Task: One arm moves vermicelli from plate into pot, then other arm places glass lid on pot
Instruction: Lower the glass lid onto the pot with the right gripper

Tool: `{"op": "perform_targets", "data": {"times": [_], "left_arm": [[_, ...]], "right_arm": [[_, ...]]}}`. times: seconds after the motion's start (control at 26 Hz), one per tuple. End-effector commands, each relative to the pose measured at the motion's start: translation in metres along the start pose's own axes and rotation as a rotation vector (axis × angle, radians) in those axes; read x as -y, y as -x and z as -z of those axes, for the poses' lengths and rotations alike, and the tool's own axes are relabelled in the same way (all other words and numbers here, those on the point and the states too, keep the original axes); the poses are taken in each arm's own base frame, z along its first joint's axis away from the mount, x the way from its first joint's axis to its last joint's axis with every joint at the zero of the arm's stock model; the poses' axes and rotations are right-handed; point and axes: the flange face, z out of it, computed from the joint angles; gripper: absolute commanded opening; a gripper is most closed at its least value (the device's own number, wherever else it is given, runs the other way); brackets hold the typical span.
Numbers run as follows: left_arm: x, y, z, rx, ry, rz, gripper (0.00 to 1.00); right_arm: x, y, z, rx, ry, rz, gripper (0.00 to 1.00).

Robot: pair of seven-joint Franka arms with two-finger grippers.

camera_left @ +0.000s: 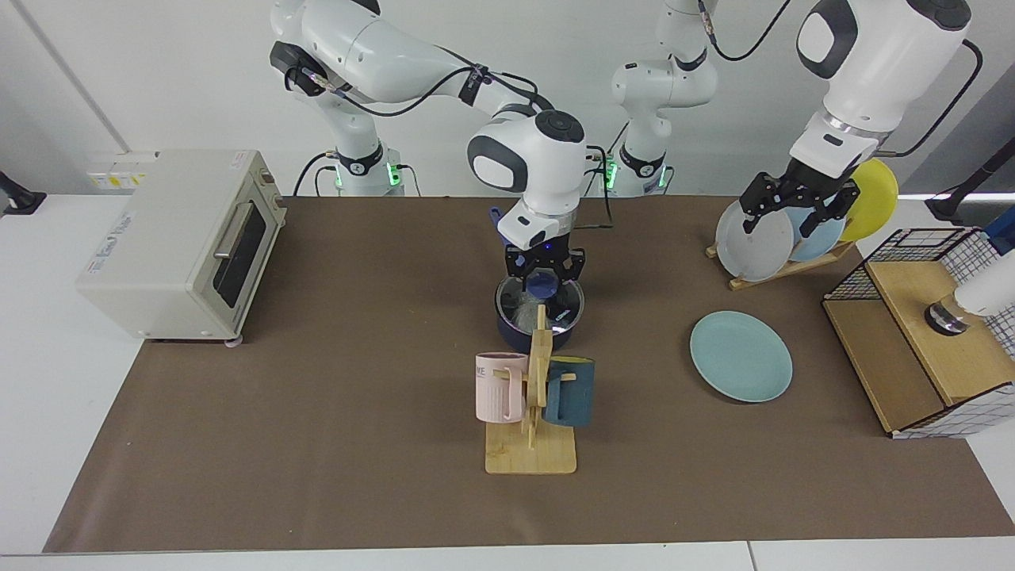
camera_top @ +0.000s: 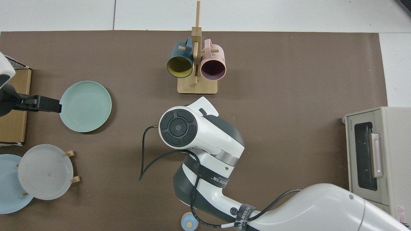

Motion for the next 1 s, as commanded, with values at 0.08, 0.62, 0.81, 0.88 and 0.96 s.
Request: {"op": "perform_targets", "data": {"times": [0.08,0.62,0.81,0.88,0.96], "left_arm": [[-0.002,0.005,0.004,-0.009,-0.012,-0.004,1.00],[-0.002,0.005,0.004,-0.009,-0.012,-0.004,1.00],[-0.002,0.005,0.004,-0.009,-0.012,-0.004,1.00],[-0.002,0.005,0.004,-0.009,-0.012,-0.002,1.00],[-0.001,0.005,0.004,-0.009,-0.012,-0.002,1.00]], "right_arm": [[-0.002,0.004,0.003,-0.018,-0.003,-0.028,0.00],[-0.004,-0.002,0.011,-0.021,0.003,-0.033,0.98],[-0.009,-0.006,0.014,-0.014,0.033,-0.038,0.98],[-0.013,-0.012,0.023,-0.013,0.052,-0.048,0.98],[-0.018,-0.019,0.036,-0.013,0.066,-0.055,0.98]]}}
